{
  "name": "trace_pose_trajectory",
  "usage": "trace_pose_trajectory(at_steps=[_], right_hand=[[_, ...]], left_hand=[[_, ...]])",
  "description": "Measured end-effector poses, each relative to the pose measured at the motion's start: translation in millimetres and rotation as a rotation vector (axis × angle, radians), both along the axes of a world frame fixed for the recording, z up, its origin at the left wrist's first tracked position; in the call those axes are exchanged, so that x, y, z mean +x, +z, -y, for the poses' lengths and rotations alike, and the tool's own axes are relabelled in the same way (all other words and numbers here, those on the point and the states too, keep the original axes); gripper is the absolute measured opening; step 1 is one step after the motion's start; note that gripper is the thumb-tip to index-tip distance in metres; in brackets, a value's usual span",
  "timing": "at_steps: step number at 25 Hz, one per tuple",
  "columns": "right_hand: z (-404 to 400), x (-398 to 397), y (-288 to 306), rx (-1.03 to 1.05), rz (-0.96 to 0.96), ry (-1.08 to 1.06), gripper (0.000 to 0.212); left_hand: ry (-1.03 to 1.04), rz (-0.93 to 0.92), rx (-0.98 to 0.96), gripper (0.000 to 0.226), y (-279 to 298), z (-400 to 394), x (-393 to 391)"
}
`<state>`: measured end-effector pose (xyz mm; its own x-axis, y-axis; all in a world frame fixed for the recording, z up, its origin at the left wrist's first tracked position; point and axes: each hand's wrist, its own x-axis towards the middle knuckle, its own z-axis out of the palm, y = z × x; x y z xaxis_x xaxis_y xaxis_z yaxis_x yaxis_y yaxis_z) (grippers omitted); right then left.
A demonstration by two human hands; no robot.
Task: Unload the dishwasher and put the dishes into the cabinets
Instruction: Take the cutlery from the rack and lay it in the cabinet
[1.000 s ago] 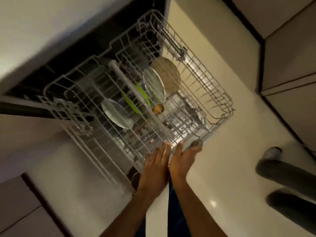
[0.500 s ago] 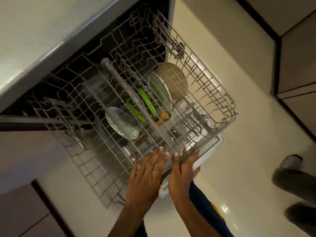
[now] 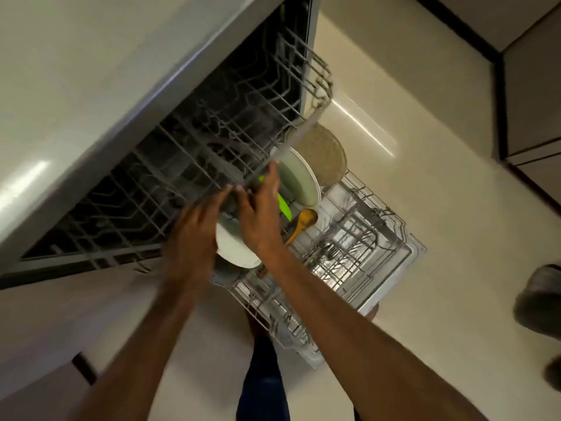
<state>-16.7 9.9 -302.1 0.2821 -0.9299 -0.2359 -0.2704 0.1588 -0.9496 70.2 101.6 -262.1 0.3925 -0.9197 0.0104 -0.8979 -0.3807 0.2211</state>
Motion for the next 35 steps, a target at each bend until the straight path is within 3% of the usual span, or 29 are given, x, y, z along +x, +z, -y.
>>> trace_pose_trajectory(at_steps=[3, 6, 10, 12, 14, 17, 19, 21, 24, 29, 35], right_hand=[[17.7, 35.0, -14.2, -0.047, 0.015, 0.116, 0.090], [45.9, 66.1, -16.9, 0.004, 0.025, 0.196, 0.094], [62.8, 55.8, -23.2, -0.028, 0.066, 0.362, 0.103], [54.4, 22.9, -33.0, -0.092, -0.015, 0.374, 0.093], [38.5, -19.1, -53.8, -0.098, -0.133, 0.231, 0.073], [-10.0, -93.5, -84.9, 0.121, -0.288, -0.018, 0.043], [-49.9, -146.6, -102.6, 0.316, -0.413, -0.134, 0.030], [-81.8, -185.6, -123.3, 0.494, -0.560, -0.188, 0.028], [-100.2, -196.7, -154.9, 0.622, -0.656, -0.218, 0.034], [-87.3, -174.9, -218.7, 0.641, -0.717, -0.314, 0.019], [-84.7, -160.0, -249.8, 0.671, -0.758, -0.508, 0.007]], left_hand=[[0.082, -0.026, 0.007, 0.058, 1.7, 13.5, 47.6], [0.182, -0.071, -0.016, 0.058, -4.5, 31.5, 91.7], [0.164, -0.083, -0.098, 0.049, -5.8, 39.5, 86.2], [0.197, -0.067, -0.126, 0.049, -9.8, 32.9, 71.4], [0.187, -0.004, -0.146, 0.050, -15.6, 22.8, 51.9], [0.113, 0.162, -0.265, 0.038, -36.1, 0.1, -0.2], [-0.052, 0.015, -0.223, 0.034, -59.8, -17.0, -46.1], [-0.194, -0.292, 0.005, 0.038, -96.1, -35.7, -90.5], [-0.181, -0.583, 0.370, 0.044, -148.9, -63.3, -135.1], [0.004, -0.708, 0.508, 0.036, -188.3, -76.9, -158.7], [-0.059, -0.700, 0.462, 0.031, -180.1, -93.1, -125.3]])
